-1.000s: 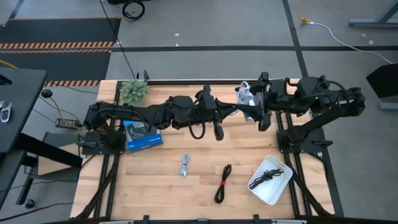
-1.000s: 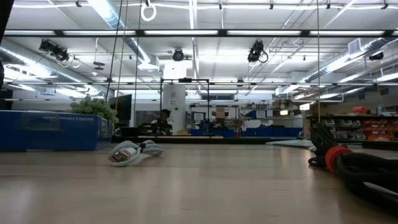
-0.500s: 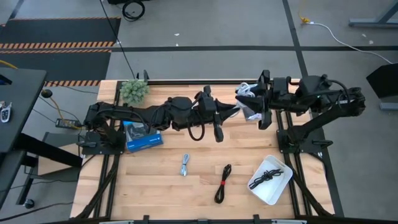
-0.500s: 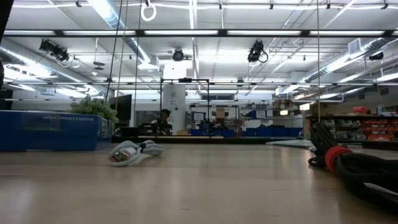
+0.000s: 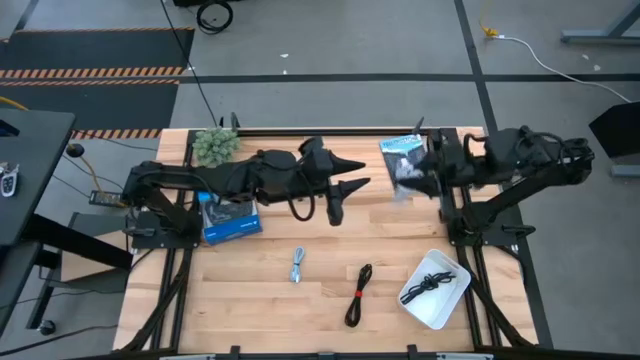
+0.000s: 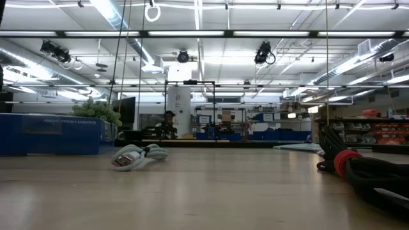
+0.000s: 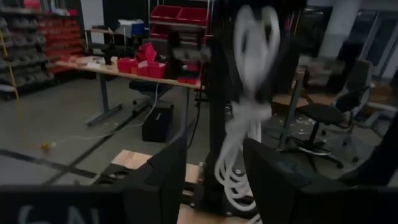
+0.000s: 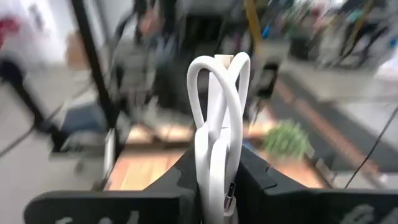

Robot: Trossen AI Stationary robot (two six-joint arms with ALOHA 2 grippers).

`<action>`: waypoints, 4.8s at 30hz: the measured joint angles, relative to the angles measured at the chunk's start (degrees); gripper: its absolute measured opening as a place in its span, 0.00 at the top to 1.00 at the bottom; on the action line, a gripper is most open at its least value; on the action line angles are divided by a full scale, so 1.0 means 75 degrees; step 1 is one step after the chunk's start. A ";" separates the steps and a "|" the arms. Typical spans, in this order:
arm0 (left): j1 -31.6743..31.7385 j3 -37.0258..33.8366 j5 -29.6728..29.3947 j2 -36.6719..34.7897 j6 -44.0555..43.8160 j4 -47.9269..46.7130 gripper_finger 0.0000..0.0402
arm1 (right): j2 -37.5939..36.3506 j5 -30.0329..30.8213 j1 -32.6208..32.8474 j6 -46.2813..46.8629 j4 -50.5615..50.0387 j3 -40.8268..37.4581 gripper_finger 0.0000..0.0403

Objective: Pick and place USB-C Cables
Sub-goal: Put the white charger cable into the white bin, then put the blue charger cable into the white bin

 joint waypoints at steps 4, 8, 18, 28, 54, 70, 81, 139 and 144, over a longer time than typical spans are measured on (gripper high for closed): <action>-0.0003 -0.0003 0.0008 -0.0246 -0.0074 -0.0186 0.60 | -0.0025 -0.0724 0.0219 0.0129 -0.1518 0.0000 0.85; 0.0001 -0.0003 -0.0007 -0.0305 -0.0247 -0.0087 0.63 | 0.0163 -0.1182 0.0548 0.0418 -0.2825 0.0000 0.85; 0.0009 -0.0003 -0.0008 -0.0305 -0.0638 -0.0117 0.64 | 0.0816 -0.1338 0.1921 0.1259 -0.4698 -0.0177 0.85; 0.0006 -0.0003 -0.0008 -0.0299 -0.0635 -0.0186 0.65 | 0.0830 -0.1995 0.3435 0.2327 -0.3045 -0.2476 0.85; 0.0006 -0.0003 -0.0005 -0.0296 -0.0877 -0.0414 0.65 | 0.2768 -0.2724 0.5188 -0.0015 -0.1162 -0.4593 0.84; -0.0007 -0.0003 -0.0005 -0.0296 -0.1037 -0.0470 0.65 | 0.4534 -0.3060 0.5185 0.0386 -0.0699 -0.4587 0.66; -0.0045 -0.0003 0.0136 -0.0296 -0.1673 -0.1405 0.65 | 0.3393 -0.3062 0.5185 0.1434 -0.1168 -0.4492 0.47; -0.1092 -0.1886 0.3042 0.2634 -0.6522 -0.7131 0.66 | 0.0758 0.3329 0.3652 0.3101 -0.2370 -0.2212 0.41; -0.0890 -0.3286 0.3424 0.1771 -0.6607 -0.6088 0.69 | 0.0758 0.3329 0.3652 0.3446 -0.2370 -0.2212 0.41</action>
